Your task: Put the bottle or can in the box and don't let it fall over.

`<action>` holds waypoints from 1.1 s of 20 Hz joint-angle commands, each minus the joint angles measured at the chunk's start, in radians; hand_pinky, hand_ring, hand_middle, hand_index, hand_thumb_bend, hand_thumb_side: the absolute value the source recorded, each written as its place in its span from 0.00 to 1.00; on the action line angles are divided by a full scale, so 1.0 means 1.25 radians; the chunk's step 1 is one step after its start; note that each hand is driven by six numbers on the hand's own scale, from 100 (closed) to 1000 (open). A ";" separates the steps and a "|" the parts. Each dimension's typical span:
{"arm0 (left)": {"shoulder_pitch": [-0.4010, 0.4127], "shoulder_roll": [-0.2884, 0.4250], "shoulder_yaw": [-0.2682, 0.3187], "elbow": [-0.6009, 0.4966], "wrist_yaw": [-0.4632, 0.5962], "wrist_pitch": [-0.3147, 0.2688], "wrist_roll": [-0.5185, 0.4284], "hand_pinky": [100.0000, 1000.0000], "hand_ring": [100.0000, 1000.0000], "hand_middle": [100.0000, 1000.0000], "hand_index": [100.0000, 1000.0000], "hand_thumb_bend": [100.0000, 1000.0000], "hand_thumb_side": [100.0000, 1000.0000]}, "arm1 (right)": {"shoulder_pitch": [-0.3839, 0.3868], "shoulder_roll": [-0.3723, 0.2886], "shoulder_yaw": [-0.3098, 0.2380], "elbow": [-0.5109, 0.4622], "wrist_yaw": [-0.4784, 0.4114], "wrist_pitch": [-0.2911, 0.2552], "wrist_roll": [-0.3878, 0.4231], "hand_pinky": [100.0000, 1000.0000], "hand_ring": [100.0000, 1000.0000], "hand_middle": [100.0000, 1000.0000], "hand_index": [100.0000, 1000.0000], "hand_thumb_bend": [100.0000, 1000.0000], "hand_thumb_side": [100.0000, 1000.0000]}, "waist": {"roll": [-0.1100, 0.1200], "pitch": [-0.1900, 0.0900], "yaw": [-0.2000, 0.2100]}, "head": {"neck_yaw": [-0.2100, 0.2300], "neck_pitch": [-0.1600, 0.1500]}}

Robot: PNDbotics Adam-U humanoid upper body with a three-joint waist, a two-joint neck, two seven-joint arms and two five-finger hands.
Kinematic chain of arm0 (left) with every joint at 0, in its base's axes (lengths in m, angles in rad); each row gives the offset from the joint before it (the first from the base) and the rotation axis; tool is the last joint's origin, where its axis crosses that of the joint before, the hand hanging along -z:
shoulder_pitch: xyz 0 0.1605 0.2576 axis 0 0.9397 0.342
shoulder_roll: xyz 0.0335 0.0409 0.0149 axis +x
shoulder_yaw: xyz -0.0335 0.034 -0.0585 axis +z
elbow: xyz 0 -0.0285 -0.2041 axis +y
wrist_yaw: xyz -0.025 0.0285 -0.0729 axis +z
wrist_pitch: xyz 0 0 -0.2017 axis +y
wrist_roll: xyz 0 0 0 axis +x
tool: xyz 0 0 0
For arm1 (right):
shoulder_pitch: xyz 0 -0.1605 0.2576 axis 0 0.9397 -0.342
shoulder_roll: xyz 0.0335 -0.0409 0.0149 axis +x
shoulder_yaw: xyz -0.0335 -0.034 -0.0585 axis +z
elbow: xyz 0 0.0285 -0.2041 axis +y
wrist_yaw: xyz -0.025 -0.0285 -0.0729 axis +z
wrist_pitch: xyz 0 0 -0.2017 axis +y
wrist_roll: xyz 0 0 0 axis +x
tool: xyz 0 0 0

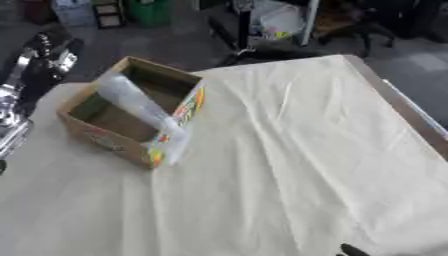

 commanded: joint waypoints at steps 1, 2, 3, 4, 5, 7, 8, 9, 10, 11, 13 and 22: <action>0.045 0.012 0.047 -0.074 0.024 -0.004 0.035 1.00 1.00 0.83 0.90 0.33 0.58 | 0.002 -0.001 -0.008 -0.006 0.004 -0.006 0.005 0.61 1.00 1.00 1.00 0.00 0.41 | 0.000 -0.022 0.008 | -0.011 0.001; 0.075 0.000 0.059 -0.099 0.025 -0.007 0.045 1.00 1.00 0.83 0.90 0.34 0.58 | 0.002 -0.001 -0.010 -0.005 0.004 -0.006 0.005 0.61 1.00 1.00 1.00 0.00 0.41 | 0.000 -0.023 0.014 | -0.014 0.003; 0.103 -0.012 0.069 -0.124 0.024 -0.010 0.054 1.00 1.00 0.82 0.90 0.33 0.58 | 0.002 -0.001 -0.012 -0.004 0.005 -0.005 0.005 0.61 1.00 1.00 1.00 0.00 0.41 | 0.001 -0.025 0.019 | -0.016 0.006; 0.127 -0.024 0.079 -0.146 0.021 -0.012 0.063 1.00 1.00 0.82 0.90 0.33 0.58 | 0.003 -0.001 -0.014 -0.003 0.006 -0.004 0.005 0.61 1.00 1.00 1.00 0.00 0.41 | 0.001 -0.026 0.025 | -0.017 0.008; 0.150 -0.038 0.089 -0.169 0.016 -0.013 0.071 1.00 1.00 0.82 0.90 0.32 0.58 | 0.003 -0.001 -0.015 -0.003 0.007 -0.004 0.005 0.61 1.00 1.00 1.00 0.00 0.41 | 0.002 -0.026 0.030 | -0.016 0.011; 0.199 -0.077 0.113 -0.225 -0.002 -0.020 0.093 1.00 1.00 0.82 0.90 0.32 0.58 | 0.002 -0.001 -0.020 -0.001 0.007 -0.003 0.005 0.61 1.00 1.00 1.00 0.00 0.41 | 0.003 -0.029 0.039 | -0.011 0.016; 0.223 -0.100 0.123 -0.255 -0.014 -0.024 0.102 0.99 1.00 0.82 0.90 0.32 0.58 | 0.002 -0.001 -0.023 0.000 0.007 -0.002 0.005 0.61 1.00 1.00 1.00 0.00 0.41 | 0.003 -0.030 0.043 | -0.009 0.020; 0.242 -0.119 0.131 -0.274 -0.027 -0.031 0.107 0.99 1.00 0.81 0.90 0.31 0.58 | 0.001 -0.002 -0.025 0.001 0.007 -0.001 0.005 0.61 1.00 1.00 1.00 0.00 0.41 | 0.004 -0.032 0.047 | -0.008 0.023; 0.261 -0.143 0.140 -0.283 -0.046 -0.047 0.110 0.99 1.00 0.81 0.90 0.30 0.58 | 0.001 -0.002 -0.028 0.002 0.007 0.000 0.005 0.61 1.00 1.00 1.00 0.00 0.41 | 0.005 -0.033 0.052 | -0.007 0.027; 0.279 -0.168 0.149 -0.287 -0.066 -0.069 0.112 0.99 1.00 0.81 0.90 0.30 0.58 | 0.000 -0.001 -0.032 0.003 0.007 0.002 0.005 0.61 1.00 1.00 1.00 0.00 0.41 | 0.006 -0.035 0.057 | -0.006 0.032; 0.312 -0.213 0.158 -0.291 -0.104 -0.107 0.114 0.98 1.00 0.81 0.89 0.31 0.60 | 0.001 -0.002 -0.037 0.005 0.007 0.005 0.005 0.61 1.00 1.00 1.00 0.00 0.41 | 0.007 -0.038 0.067 | -0.003 0.042; 0.376 -0.394 0.162 -0.292 -0.222 -0.140 0.116 0.98 1.00 0.79 0.89 0.25 0.61 | 0.010 -0.007 -0.053 0.008 0.002 0.012 0.005 0.61 1.00 1.00 1.00 0.00 0.41 | 0.006 -0.059 0.104 | 0.010 0.094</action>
